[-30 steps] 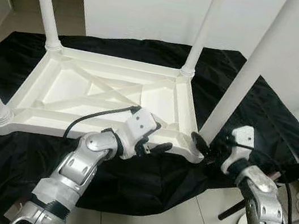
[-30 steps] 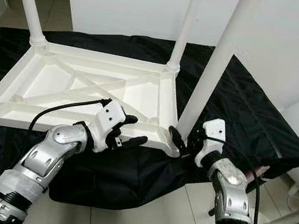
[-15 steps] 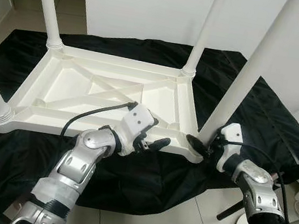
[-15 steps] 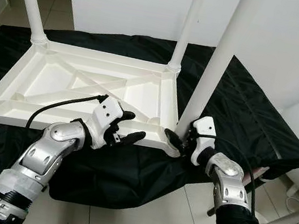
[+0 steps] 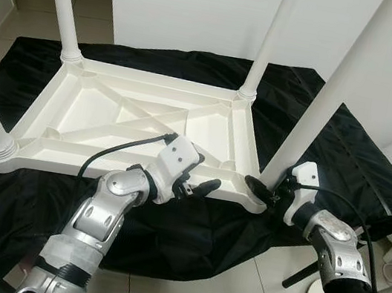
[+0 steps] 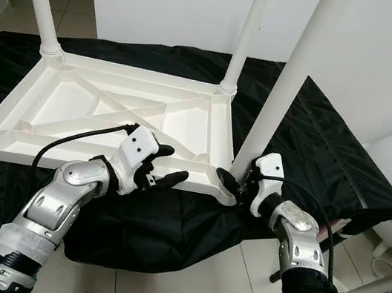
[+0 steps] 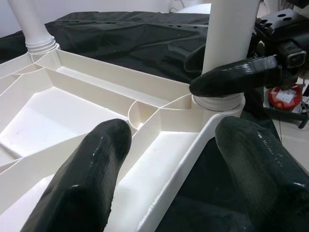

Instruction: Building children table

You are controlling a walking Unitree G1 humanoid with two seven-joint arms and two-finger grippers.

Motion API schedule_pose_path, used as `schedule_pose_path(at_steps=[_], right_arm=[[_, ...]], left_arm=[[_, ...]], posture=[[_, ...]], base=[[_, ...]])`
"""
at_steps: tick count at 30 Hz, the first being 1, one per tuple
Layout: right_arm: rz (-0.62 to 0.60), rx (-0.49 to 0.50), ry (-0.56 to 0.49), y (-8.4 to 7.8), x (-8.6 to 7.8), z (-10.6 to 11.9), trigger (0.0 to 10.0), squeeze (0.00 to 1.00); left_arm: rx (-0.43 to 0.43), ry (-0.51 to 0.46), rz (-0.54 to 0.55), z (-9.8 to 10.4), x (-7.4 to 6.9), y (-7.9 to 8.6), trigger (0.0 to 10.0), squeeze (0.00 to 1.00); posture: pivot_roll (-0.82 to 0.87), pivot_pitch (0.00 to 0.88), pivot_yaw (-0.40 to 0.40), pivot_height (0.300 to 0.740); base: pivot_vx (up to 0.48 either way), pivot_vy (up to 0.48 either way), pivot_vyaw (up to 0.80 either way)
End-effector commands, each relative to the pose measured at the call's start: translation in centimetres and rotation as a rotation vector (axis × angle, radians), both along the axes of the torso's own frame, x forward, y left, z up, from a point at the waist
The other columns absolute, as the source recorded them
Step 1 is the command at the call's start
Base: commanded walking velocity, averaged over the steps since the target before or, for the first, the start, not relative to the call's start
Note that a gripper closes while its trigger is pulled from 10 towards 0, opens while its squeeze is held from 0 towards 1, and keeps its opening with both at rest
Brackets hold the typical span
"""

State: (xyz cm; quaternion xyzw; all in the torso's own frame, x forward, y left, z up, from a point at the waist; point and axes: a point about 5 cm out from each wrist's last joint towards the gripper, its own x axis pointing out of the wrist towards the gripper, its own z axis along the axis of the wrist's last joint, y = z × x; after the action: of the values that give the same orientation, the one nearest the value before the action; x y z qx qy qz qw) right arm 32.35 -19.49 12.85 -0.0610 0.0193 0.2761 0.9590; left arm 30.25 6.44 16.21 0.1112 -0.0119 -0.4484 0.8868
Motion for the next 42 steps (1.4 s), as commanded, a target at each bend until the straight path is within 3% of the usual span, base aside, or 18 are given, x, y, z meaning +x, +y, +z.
schedule_pose_path(at_steps=[1,13,15,19,22,25,28,29,32,33,40,41,42], right_arm=[[-0.064,0.003,0.004,0.2,0.0,0.1,10.0,0.0],[-0.313,0.163,0.016,2.7,-0.7,0.1,10.0,0.0],[-0.555,0.236,0.05,4.0,-0.8,-0.3,10.0,0.0],[-0.64,0.251,0.056,4.6,-0.9,-0.4,10.0,0.0],[-0.753,0.309,0.049,6.6,-1.0,0.1,10.0,0.0],[-0.691,0.354,0.04,8.6,-1.0,0.8,10.0,0.0],[-0.625,0.375,0.026,8.6,-1.1,1.4,10.0,0.0],[-0.627,0.363,0.011,8.1,-1.3,1.5,10.0,0.27],[-0.63,0.361,0.007,8.0,-1.4,1.5,10.0,0.27],[-0.627,0.36,-0.001,7.9,-1.4,1.6,10.0,1.0],[-0.609,0.358,-0.055,7.1,-2.0,1.8,10.0,1.0],[-0.584,0.337,-0.063,6.4,-2.1,1.4,10.0,0.56],[-0.566,0.323,-0.068,5.9,-2.3,1.2,10.0,0.56]], left_arm=[[-0.014,-0.023,0.175,0.1,0.7,0.6,10.0,0.0],[-0.01,-0.018,0.163,0.1,0.5,0.5,10.0,0.0],[-0.001,-0.017,0.154,-0.1,0.4,0.4,10.0,0.0],[-0.002,-0.016,0.153,-0.1,0.3,0.4,10.0,0.0],[-0.003,-0.016,0.154,-0.1,0.3,0.3,10.0,0.0],[-0.007,-0.015,0.156,-0.1,0.2,0.2,10.0,0.0],[-0.009,-0.012,0.158,-0.2,0.1,0.2,10.0,0.0],[-0.005,-0.012,0.158,-0.2,0.1,0.3,10.0,0.0],[-0.004,-0.013,0.159,-0.2,0.1,0.3,10.0,0.0],[-0.007,-0.013,0.164,-0.1,0.2,0.4,10.0,0.0],[-0.011,-0.013,0.167,-0.1,0.2,0.3,10.0,0.0],[-0.01,-0.013,0.164,-0.1,0.1,0.3,10.0,0.0],[-0.01,-0.013,0.162,-0.1,0.1,0.2,10.0,0.0]], posture=[[-0.03,0.011,-0.046,0.74],[-0.03,0.019,-0.037,0.74],[-0.03,0.02,-0.038,0.74],[-0.03,0.021,-0.039,0.74],[-0.03,0.022,-0.043,0.74],[-0.02,0.021,-0.044,0.74],[-0.02,0.022,-0.044,0.74],[-0.02,0.022,-0.044,0.74],[-0.02,0.022,-0.044,0.74],[-0.02,0.022,-0.044,0.74],[-0.03,0.024,-0.053,0.74],[-0.03,0.023,-0.053,0.74],[-0.03,0.023,-0.053,0.74]], base=[[0.0,0.0,0.0],[0.0,0.0,0.0],[0.0,0.0,0.0],[0.0,0.0,0.0],[0.0,0.0,0.0],[0.0,0.0,0.0],[0.0,0.0,0.0],[0.0,0.0,0.0],[0.0,0.0,0.0],[0.0,0.0,0.0],[0.0,0.0,0.0],[0.0,0.0,0.0],[0.0,0.0,0.0]])
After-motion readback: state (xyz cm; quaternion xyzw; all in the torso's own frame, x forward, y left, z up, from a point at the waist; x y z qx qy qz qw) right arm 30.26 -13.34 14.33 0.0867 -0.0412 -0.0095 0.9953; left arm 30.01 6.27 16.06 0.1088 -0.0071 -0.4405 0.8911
